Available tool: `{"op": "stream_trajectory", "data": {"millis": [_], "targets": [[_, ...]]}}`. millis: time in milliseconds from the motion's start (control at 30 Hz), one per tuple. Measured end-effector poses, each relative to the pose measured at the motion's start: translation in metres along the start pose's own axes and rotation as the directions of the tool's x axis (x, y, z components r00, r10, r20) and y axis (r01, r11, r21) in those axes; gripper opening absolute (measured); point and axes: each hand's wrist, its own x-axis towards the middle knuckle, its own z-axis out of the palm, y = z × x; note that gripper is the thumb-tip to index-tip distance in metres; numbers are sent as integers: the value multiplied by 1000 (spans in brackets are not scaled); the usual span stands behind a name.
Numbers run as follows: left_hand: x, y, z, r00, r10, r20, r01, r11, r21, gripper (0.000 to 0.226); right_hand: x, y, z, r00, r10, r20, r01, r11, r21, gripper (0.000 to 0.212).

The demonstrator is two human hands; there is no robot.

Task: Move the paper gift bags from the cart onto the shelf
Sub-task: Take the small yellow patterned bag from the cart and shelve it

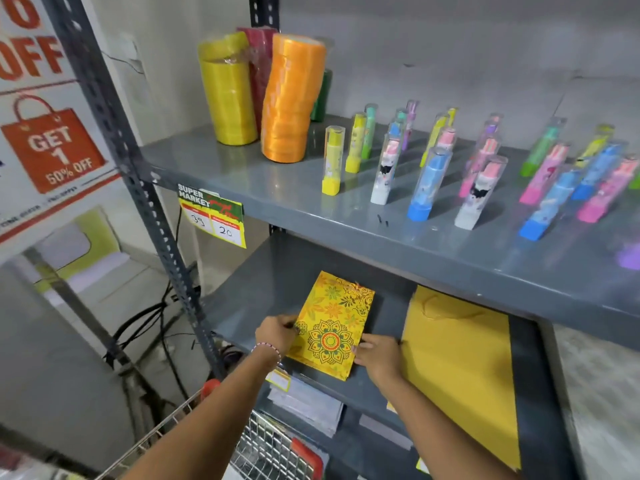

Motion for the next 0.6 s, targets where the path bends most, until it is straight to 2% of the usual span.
{"op": "stream_trajectory", "data": {"millis": [167, 367, 600], "targets": [[2, -5, 2, 1000, 4, 13, -3, 996, -92, 39, 2, 9, 9, 999, -37, -26, 34, 995, -91, 18], [6, -4, 7, 999, 12, 38, -8, 994, -106, 40, 6, 12, 13, 998, -30, -64, 20, 988, -151, 24], [6, -6, 9, 999, -19, 41, 23, 995, -101, 39, 9, 21, 13, 1000, -2, -17, -1, 992, -123, 26]]}}
